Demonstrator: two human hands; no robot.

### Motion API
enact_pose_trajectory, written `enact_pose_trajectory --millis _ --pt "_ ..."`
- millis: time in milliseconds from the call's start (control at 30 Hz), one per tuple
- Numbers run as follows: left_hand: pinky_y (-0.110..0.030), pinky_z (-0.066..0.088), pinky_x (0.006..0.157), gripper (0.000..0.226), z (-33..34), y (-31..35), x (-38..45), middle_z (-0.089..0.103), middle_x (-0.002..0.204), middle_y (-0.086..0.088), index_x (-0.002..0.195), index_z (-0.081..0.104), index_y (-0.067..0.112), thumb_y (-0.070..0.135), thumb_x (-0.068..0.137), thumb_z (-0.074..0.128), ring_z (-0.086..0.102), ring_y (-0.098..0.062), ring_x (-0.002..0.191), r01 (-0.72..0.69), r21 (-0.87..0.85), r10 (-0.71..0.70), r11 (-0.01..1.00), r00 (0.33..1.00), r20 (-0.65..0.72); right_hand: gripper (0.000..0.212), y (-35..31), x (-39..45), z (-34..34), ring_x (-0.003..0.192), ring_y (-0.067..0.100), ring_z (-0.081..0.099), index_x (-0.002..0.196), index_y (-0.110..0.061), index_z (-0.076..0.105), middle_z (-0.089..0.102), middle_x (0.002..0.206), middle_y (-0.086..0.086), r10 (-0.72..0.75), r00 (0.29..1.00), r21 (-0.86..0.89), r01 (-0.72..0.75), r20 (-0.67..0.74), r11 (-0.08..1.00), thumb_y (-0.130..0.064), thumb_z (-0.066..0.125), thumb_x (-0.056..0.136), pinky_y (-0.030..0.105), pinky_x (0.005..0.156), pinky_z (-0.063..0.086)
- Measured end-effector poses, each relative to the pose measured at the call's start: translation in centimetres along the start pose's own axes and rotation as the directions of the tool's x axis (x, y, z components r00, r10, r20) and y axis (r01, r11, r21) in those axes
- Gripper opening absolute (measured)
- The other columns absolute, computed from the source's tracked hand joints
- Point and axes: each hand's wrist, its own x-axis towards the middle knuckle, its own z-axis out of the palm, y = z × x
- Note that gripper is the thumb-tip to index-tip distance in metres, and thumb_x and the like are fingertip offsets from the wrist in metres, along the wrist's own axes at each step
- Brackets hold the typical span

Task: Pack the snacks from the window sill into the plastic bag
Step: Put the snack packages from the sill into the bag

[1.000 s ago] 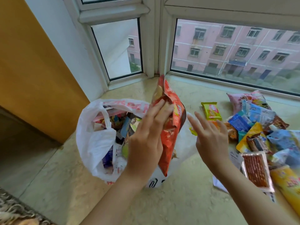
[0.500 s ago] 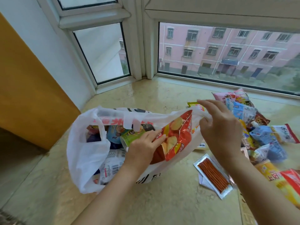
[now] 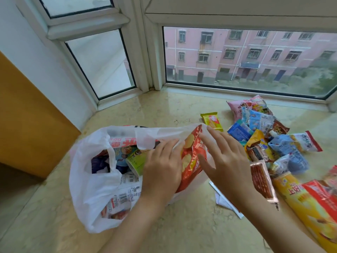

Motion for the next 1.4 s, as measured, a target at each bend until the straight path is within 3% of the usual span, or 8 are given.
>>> enact_pose_trajectory --millis 433,667,800,900,1033,1167,1300,1400 --pt "-0.031 0.045 0.084 0.045 6.2 10.9 -2.4 0.063 0.125 -0.003 0.123 0.063 0.011 0.017 0.079 0.072 0.059 -0.018 0.114 -0.180 -0.061 0.187 0.982 0.969 0.162 0.047 8.5 -8.8 -2.6 0.120 0.029 0.054 0.130 -0.013 0.058 0.056 0.136 0.009 0.178 0.969 -0.105 -0.161 0.173 0.981 -0.040 0.052 0.091 0.046 0.096 0.045" --pt "-0.032 0.048 0.091 0.043 9.6 14.8 -4.3 0.060 0.124 -0.002 0.126 0.057 0.013 0.020 0.084 0.058 0.053 -0.017 0.113 -0.235 -0.126 0.256 0.964 0.948 0.189 0.051 13.2 -13.6 -2.7 0.117 0.032 0.053 0.130 -0.011 0.057 0.056 0.133 0.013 0.313 0.908 -0.163 -0.276 0.279 0.947 -0.039 0.053 0.088 0.047 0.095 0.044" --pt "-0.028 0.052 0.088 0.076 12.4 15.8 -4.4 0.059 0.131 -0.005 0.131 0.057 0.011 0.041 0.065 0.081 0.058 -0.018 0.118 0.011 -0.094 0.036 0.996 0.873 0.486 0.058 14.7 -15.5 -1.7 0.118 0.034 0.054 0.132 -0.010 0.055 0.055 0.135 0.016 0.345 0.867 -0.175 -0.301 0.360 0.937 -0.033 0.069 0.081 0.049 0.094 0.046" --pt "-0.032 0.028 0.112 0.092 14.7 15.2 -4.3 0.017 0.159 -0.006 0.152 0.014 0.015 0.047 0.083 0.066 0.020 -0.021 0.145 0.168 -0.009 -0.122 0.986 0.750 0.650 0.064 15.0 -16.1 -0.4 0.109 0.034 0.061 0.129 -0.007 0.057 0.060 0.127 0.018 0.372 0.846 -0.153 -0.339 0.382 0.928 -0.028 0.079 0.073 0.044 0.085 0.052" --pt "-0.037 0.027 0.111 0.105 16.8 13.9 -4.0 0.014 0.159 -0.005 0.153 0.000 0.021 0.051 0.080 0.069 0.018 -0.023 0.145 0.293 0.107 -0.280 0.950 0.648 0.708 0.070 14.8 -15.8 1.4 0.086 0.032 0.066 0.130 -0.005 0.054 0.064 0.118 0.014 0.421 0.812 -0.075 -0.429 0.405 0.900 -0.020 0.082 0.068 0.038 0.066 0.056" --pt "-0.037 0.032 0.107 0.110 17.5 13.5 -4.1 0.023 0.155 -0.002 0.153 0.004 0.023 0.055 0.073 0.073 0.027 -0.020 0.140 0.325 0.107 -0.303 0.940 0.643 0.703 0.069 14.2 -15.6 2.0 0.077 0.029 0.066 0.135 -0.010 0.049 0.061 0.113 0.007 0.468 0.778 0.022 -0.524 0.418 0.851 -0.005 0.075 0.071 0.032 0.048 0.049" --pt "-0.034 0.039 0.102 0.114 17.8 13.2 -4.5 0.037 0.143 0.000 0.150 0.015 0.026 0.059 0.061 0.079 0.038 -0.019 0.130 0.321 0.076 -0.285 0.944 0.677 0.679 0.074 14.3 -16.2 2.3 0.095 0.029 0.057 0.141 -0.014 0.043 0.057 0.114 0.008 0.493 0.758 0.068 -0.571 0.426 0.818 -0.004 0.072 0.073 0.041 0.074 0.054" --pt "-0.033 0.036 0.105 0.112 17.5 13.2 -5.0 0.042 0.138 0.001 0.146 0.025 0.027 0.050 0.056 0.086 0.040 -0.018 0.128 0.426 0.001 -0.324 0.905 0.687 0.650 0.079 14.9 -15.6 2.5 0.120 0.028 0.044 0.145 -0.014 0.035 0.049 0.132 0.008 0.590 0.672 0.035 -0.673 0.448 0.739 -0.019 0.075 0.077 0.039 0.100 0.040"
